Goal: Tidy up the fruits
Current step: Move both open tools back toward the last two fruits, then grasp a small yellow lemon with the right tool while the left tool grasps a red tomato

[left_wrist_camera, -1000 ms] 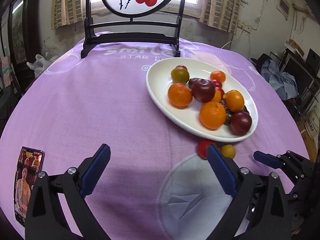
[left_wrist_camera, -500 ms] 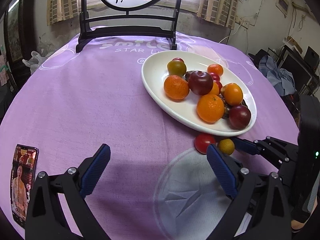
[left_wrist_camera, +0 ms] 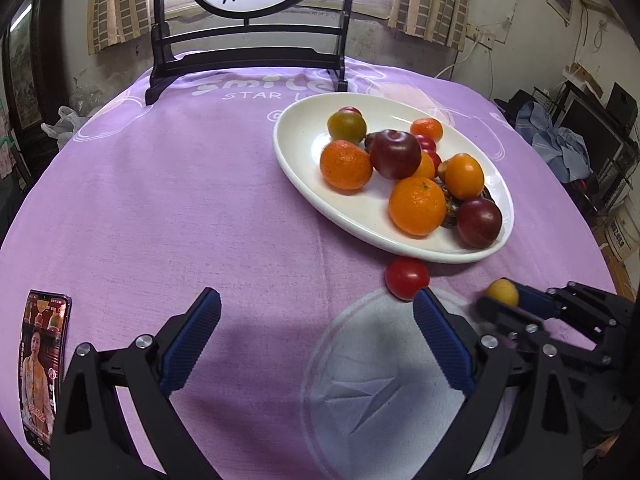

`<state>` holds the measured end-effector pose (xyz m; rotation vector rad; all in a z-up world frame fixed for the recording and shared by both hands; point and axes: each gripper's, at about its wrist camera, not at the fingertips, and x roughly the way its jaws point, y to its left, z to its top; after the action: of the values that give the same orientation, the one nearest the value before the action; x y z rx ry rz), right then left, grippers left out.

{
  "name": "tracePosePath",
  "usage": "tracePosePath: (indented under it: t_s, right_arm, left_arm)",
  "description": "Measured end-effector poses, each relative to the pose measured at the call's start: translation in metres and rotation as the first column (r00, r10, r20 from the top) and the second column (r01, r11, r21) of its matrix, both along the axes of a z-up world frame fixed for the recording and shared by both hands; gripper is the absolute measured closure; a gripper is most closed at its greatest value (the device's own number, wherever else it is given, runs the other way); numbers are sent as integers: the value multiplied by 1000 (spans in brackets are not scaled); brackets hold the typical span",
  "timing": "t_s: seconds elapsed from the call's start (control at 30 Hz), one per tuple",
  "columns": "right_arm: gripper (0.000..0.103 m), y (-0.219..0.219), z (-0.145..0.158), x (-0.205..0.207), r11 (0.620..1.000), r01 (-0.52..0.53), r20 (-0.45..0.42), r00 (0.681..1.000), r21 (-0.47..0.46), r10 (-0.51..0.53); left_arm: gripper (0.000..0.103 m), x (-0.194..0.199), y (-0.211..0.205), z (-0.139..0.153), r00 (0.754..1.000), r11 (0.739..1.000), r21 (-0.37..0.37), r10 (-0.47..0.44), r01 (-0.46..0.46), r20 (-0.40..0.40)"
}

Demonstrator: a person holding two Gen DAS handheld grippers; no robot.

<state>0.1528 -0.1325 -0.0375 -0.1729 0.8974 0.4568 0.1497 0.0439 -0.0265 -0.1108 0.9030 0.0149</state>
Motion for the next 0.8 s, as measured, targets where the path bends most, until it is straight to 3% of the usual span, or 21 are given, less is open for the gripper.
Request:
tracePosePath:
  t_s: [0.23, 0.37, 0.5, 0.7, 0.8]
  right_arm:
    - [78, -32, 3, -2, 996, 54, -10, 999, 70, -54]
    - [78, -35, 9, -5, 994, 37, 3, 999, 100, -38]
    - [78, -34, 14, -7, 993, 11, 12, 1000, 117, -12]
    - [78, -37, 15, -7, 993, 7, 7, 1000, 121, -8]
    - [78, -37, 15, -7, 993, 8, 4, 1000, 121, -9]
  left_arm:
    - [8, 0, -16, -11, 998, 998, 13, -54, 55, -22]
    - [8, 3, -23, -21, 996, 997, 0, -76, 76, -54]
    - [8, 11, -35, -28, 993, 995, 33, -88, 91, -79]
    - [22, 23, -53, -32, 991, 989, 92, -107, 113, -75]
    - [46, 27, -57, -29, 990, 988, 81, -124, 129, -61]
